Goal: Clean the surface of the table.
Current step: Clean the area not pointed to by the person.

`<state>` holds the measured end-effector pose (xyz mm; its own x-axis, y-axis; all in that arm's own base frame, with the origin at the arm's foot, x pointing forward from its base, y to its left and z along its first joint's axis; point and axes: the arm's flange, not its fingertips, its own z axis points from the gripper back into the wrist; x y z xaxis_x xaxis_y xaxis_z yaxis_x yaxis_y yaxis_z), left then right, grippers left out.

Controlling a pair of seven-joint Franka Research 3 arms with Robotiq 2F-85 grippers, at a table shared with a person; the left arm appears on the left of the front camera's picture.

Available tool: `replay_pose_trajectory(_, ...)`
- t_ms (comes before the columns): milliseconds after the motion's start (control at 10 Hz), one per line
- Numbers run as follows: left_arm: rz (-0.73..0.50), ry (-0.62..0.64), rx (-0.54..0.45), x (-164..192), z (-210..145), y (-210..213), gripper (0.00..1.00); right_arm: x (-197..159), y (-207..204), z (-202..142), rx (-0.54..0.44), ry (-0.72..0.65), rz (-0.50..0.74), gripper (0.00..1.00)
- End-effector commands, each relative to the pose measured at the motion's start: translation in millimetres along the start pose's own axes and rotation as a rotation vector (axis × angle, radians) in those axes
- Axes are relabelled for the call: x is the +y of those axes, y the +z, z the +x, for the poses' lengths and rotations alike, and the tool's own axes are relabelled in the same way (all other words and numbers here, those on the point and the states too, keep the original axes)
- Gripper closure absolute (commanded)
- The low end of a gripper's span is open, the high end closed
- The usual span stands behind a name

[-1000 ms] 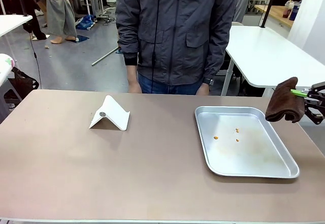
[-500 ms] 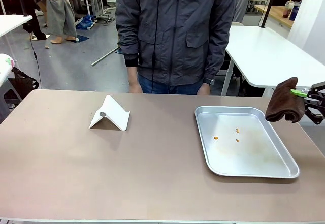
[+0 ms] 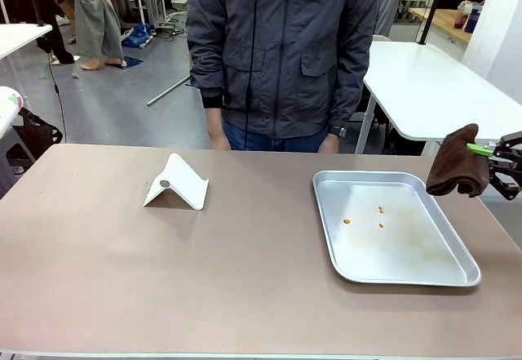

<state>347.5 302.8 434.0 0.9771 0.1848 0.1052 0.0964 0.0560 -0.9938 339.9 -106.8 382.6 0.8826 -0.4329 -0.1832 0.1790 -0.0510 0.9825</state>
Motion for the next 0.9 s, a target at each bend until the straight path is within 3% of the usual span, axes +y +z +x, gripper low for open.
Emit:
replay_pose_trajectory(0, -0.005, 0.0, -0.003, -4.8, -3.1, 0.8, 0.78, 4.3, 0.2, -1.7, 0.004, -0.001, 0.006, 1.0)
replay_pose_trajectory(100, -0.005, 0.0, -0.003, -4.8, -3.1, 0.8, 0.78, 4.3, 0.2, -1.7, 0.004, -0.001, 0.006, 1.0)
replay_pose_trajectory(200, -0.005, 0.0, -0.003, -4.8, -3.1, 0.8, 0.78, 0.0, 0.0, 0.0, 0.0, 0.0, 0.0, 0.86)
replay_pose_trajectory(300, -0.005, 0.0, -0.003, -4.8, -3.1, 0.8, 0.78, -1.7, -18.6, -1.2, 0.043, 0.031, -0.133, 0.86)
replay_pose_trajectory(600, -0.005, 0.0, -0.003, -4.8, -3.1, 0.8, 0.78, 5.6, -77.9, -2.3, -0.113, 0.265, -0.56, 0.86)
replay_pose_trajectory(800, -0.005, 0.0, -0.003, -4.8, -3.1, 0.8, 0.78, 7.8, -103.3, 7.1, -0.108, 0.381, -0.758, 0.86)
